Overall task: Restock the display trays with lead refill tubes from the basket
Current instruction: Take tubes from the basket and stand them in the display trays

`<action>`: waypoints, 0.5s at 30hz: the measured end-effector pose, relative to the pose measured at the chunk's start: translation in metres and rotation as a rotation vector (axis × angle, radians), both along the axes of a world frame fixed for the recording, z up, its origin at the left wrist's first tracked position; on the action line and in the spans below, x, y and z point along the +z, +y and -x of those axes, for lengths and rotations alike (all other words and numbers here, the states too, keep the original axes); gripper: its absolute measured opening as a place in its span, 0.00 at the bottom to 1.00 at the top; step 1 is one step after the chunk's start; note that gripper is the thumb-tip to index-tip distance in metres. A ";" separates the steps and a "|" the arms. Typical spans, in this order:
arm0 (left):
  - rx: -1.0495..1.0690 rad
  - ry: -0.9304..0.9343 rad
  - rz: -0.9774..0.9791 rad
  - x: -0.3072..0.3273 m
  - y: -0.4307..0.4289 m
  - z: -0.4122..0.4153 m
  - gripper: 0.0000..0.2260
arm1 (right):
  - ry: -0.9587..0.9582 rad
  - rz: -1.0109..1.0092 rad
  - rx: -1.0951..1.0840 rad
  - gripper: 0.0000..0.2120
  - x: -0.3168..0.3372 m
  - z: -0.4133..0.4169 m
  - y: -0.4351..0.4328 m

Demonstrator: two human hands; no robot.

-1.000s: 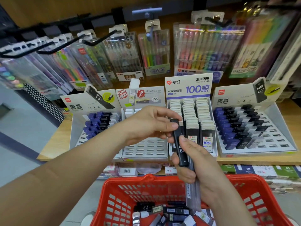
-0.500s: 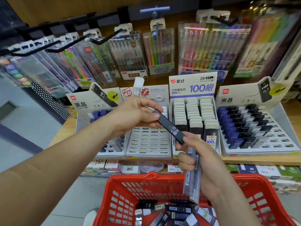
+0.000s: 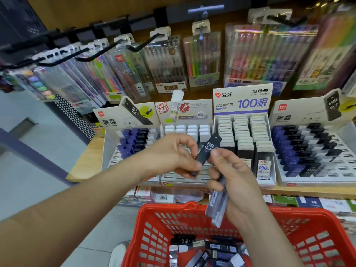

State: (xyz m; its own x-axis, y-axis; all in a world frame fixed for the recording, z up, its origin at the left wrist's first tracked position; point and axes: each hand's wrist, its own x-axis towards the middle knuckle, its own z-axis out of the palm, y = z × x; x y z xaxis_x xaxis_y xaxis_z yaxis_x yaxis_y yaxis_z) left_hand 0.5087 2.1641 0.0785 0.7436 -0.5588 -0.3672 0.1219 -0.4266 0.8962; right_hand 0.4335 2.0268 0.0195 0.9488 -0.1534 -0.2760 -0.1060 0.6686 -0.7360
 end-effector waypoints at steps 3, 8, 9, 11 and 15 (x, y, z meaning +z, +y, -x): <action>-0.024 -0.020 -0.061 -0.011 0.009 0.009 0.17 | 0.037 0.138 0.039 0.08 -0.003 0.001 0.012; -0.023 -0.070 -0.162 -0.010 0.035 0.012 0.23 | 0.007 0.437 0.178 0.09 -0.002 0.003 0.025; 0.000 -0.108 -0.173 -0.008 0.040 0.012 0.19 | -0.008 0.480 0.215 0.09 -0.001 0.002 0.028; 0.011 -0.181 -0.170 -0.003 0.050 0.013 0.08 | -0.033 0.519 0.278 0.09 0.003 0.000 0.034; 0.188 -0.271 -0.057 0.016 0.072 0.005 0.09 | 0.028 0.303 0.257 0.08 0.004 -0.008 0.045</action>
State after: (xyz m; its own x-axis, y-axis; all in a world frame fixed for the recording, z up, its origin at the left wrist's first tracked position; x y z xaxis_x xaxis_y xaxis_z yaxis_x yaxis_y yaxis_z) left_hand 0.5033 2.2363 0.0946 0.9067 -0.3865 -0.1689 -0.0360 -0.4700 0.8820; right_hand 0.4413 2.0722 0.0237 0.9597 0.0099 -0.2808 -0.2643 0.3702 -0.8905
